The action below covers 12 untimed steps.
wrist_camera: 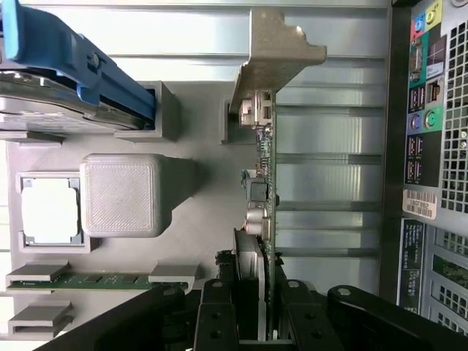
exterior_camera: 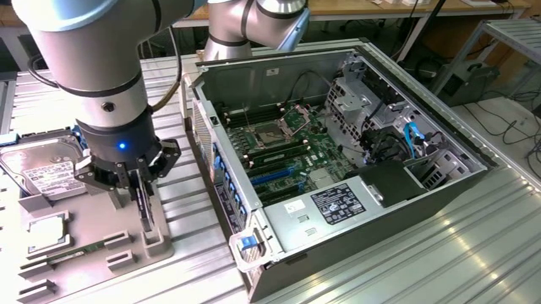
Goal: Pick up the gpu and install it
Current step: 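Pick up the gpu and move the gpu toward the slot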
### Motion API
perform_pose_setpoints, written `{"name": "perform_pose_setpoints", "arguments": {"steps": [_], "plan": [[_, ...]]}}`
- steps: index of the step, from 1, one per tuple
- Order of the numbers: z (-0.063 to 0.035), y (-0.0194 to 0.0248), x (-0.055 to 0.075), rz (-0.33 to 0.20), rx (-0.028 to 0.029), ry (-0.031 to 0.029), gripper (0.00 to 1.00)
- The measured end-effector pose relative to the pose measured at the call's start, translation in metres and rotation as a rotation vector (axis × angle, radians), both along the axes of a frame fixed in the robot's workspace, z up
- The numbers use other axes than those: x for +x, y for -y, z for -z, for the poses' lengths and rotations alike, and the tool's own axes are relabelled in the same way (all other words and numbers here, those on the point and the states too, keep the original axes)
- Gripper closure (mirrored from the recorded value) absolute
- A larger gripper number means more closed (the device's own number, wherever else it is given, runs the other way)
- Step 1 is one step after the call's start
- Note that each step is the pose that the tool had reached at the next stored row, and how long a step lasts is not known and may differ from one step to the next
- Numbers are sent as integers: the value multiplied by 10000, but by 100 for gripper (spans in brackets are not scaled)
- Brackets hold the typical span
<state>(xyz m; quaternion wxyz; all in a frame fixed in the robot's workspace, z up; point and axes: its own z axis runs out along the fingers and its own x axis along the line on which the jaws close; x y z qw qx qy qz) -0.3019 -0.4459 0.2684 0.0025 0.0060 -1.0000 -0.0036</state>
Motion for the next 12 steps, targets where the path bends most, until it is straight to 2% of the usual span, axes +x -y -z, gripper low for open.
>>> {"name": "perform_pose_setpoints", "arguments": {"steps": [12], "plan": [[-246, 0, 0, 0, 0, -1, 72]]}}
